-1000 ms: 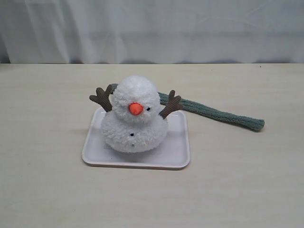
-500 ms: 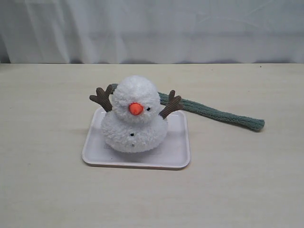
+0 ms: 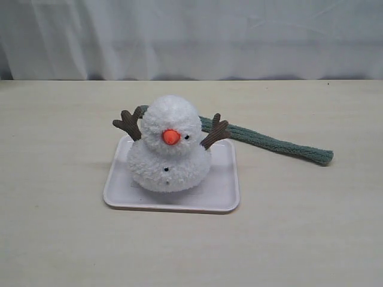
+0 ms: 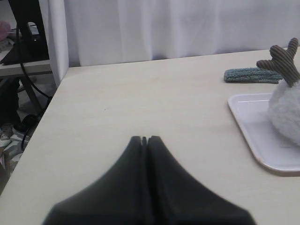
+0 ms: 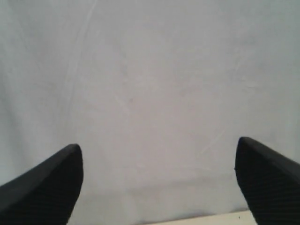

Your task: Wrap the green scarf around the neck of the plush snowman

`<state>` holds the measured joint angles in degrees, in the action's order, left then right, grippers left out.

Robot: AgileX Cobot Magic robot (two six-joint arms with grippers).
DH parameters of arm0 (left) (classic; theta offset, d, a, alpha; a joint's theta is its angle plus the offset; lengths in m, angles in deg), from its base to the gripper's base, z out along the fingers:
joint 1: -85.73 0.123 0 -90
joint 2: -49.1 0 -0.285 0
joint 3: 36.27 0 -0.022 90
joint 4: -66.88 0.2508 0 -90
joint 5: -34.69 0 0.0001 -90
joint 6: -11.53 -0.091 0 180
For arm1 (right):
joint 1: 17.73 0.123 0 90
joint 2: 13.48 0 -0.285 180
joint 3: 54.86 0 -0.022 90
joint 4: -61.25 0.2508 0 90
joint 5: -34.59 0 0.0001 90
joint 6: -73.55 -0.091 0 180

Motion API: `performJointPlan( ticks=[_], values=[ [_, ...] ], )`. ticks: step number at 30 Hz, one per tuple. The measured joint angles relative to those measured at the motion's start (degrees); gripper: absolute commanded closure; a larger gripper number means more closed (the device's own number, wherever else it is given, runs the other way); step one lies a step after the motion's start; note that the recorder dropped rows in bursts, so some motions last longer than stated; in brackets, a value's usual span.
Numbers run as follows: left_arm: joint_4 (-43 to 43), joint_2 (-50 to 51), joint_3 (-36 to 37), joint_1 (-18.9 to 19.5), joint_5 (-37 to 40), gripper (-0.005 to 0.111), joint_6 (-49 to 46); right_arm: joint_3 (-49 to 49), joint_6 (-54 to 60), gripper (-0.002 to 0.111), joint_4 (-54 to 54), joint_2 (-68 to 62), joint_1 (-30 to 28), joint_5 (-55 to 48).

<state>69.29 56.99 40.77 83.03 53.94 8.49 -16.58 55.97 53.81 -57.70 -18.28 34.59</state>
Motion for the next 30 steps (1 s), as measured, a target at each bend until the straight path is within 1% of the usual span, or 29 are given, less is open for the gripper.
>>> performJointPlan(
  ticks=[1,5,14,17,20,27,30],
  values=[
    [0.00,0.00,0.00,0.00,0.00,0.107,0.00,-3.17,0.00,0.029,-0.79,-4.19,0.00,-1.62],
    [0.00,0.00,0.00,0.00,0.00,0.107,0.00,-10.11,0.87,0.031,-1.86,-14.38,0.00,-7.51],
    [0.00,0.00,0.00,0.00,0.00,0.107,0.00,-27.30,7.84,0.031,-2.21,-39.09,0.00,-30.68],
    [0.00,0.00,0.00,0.00,0.00,0.107,0.00,-31.73,10.67,0.031,-2.21,-46.26,0.00,-34.83],
    [0.00,0.00,0.00,0.00,0.00,0.107,0.00,-33.61,13.64,0.031,-1.14,-51.93,0.00,-35.23],
    [0.00,0.00,0.00,0.00,0.00,0.107,0.00,-33.86,26.90,0.031,6.76,-64.92,0.11,-28.94],
    [0.00,0.00,0.00,0.00,0.00,0.107,0.00,-34.23,29.35,0.031,7.82,-69.87,0.58,-28.12]
  ],
)
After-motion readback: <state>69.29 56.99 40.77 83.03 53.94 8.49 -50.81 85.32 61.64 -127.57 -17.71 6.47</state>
